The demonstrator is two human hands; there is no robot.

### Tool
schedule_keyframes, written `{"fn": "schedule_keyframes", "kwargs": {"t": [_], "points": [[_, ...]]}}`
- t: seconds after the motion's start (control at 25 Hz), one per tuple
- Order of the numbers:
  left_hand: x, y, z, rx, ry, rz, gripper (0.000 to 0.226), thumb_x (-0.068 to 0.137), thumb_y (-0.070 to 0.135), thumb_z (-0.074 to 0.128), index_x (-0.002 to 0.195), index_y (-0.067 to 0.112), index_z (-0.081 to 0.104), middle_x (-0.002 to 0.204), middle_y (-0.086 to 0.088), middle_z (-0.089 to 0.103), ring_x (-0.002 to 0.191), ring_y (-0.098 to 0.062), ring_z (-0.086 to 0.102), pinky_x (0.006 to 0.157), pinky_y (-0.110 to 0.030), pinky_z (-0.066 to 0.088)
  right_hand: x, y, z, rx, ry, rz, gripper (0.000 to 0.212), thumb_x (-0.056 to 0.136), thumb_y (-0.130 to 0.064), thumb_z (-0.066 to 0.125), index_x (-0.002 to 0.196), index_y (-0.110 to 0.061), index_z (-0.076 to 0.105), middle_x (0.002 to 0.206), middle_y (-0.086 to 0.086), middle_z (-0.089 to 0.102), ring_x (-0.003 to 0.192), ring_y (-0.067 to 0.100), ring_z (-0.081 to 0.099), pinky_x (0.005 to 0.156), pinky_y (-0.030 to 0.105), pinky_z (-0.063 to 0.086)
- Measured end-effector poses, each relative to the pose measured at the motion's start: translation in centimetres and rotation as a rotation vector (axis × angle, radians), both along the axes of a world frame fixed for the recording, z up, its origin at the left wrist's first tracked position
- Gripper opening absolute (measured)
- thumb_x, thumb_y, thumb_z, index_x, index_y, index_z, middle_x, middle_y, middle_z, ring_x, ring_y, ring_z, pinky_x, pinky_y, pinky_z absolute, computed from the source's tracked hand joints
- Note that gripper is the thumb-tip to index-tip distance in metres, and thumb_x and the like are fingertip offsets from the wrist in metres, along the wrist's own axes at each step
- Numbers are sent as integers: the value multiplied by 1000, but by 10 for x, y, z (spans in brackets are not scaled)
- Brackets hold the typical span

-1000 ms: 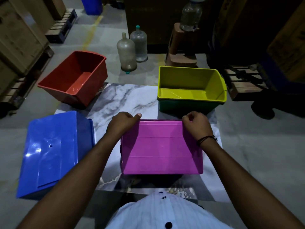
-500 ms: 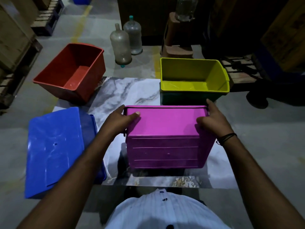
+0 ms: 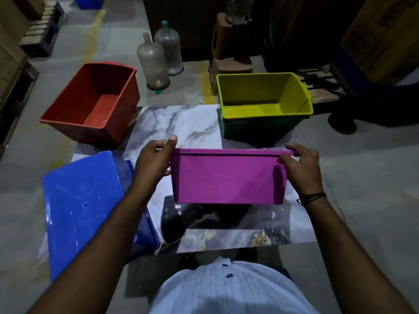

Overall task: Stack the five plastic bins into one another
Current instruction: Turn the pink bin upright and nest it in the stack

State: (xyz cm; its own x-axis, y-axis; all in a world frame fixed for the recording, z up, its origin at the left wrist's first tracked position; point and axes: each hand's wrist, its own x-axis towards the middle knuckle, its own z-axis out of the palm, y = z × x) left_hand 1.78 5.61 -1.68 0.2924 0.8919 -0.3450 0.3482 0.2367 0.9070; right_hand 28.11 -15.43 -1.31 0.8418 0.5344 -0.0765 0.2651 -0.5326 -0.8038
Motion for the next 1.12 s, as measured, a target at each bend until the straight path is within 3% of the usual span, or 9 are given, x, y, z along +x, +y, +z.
{"fn": "schedule_keyframes", "kwargs": {"t": [0.12,0.24,0.36,0.52,0.64,0.8,0.88,0.96,1.12], "points": [[-14,-6,-15,72,18,2,38,79,62,68,78,24,65,81,-4,72,87,-32,74,71,-43,62,-12,-14,-15,59,-88,-103,28,86,-38,64,74,-14,69,81,10,66,88,30,62,75,32,43],[-21,-5,-29,146,47,1,37,72,67,71,87,34,67,85,-1,73,88,-25,75,82,-55,61,-23,-23,-18,30,-135,-186,21,89,-33,65,96,-14,70,92,11,65,85,23,59,70,27,37],[-20,0,-35,128,80,-29,44,65,60,71,102,37,65,83,-1,71,88,-25,74,87,-53,60,-28,-30,-17,-64,-58,-180,46,85,-21,66,130,-11,61,97,10,65,89,24,60,76,27,40],[-25,-6,-46,63,146,-60,43,59,42,64,101,40,65,70,-2,73,78,-27,75,83,-54,61,-42,-44,-22,-178,-41,-57,35,81,-7,65,116,-8,68,78,0,63,72,19,60,62,24,42],[-32,-15,-57,69,219,-109,52,66,34,63,118,37,63,67,-2,71,69,-26,71,80,-52,62,-45,-49,-36,-206,18,-26,28,81,-9,64,109,-8,66,81,5,67,76,24,65,70,30,51],[-29,-44,-56,118,402,-134,51,78,28,65,129,18,60,102,-9,71,90,-30,68,66,-31,49,-34,-54,-52,-267,-7,81,24,86,-13,62,106,-3,70,91,14,71,88,30,65,76,25,41],[-20,-74,-53,199,586,-129,60,81,35,66,136,17,51,136,-18,53,120,-42,56,90,-41,50,-28,-60,-51,-268,-21,129,21,89,-14,61,104,-3,72,100,17,73,93,31,66,77,25,40],[-2,-113,-45,427,720,-204,70,84,38,67,148,23,44,154,-17,36,139,-43,38,111,-53,36,-21,-66,-50,-238,-49,150,22,90,-15,59,105,-5,72,104,15,74,88,26,64,77,24,40],[60,-194,-40,685,616,-635,54,87,55,59,133,27,64,127,-3,69,123,-27,59,111,-46,38,-15,-73,-47,-195,-184,239,22,87,-10,56,101,-2,71,100,17,72,90,30,65,76,29,47]]}}
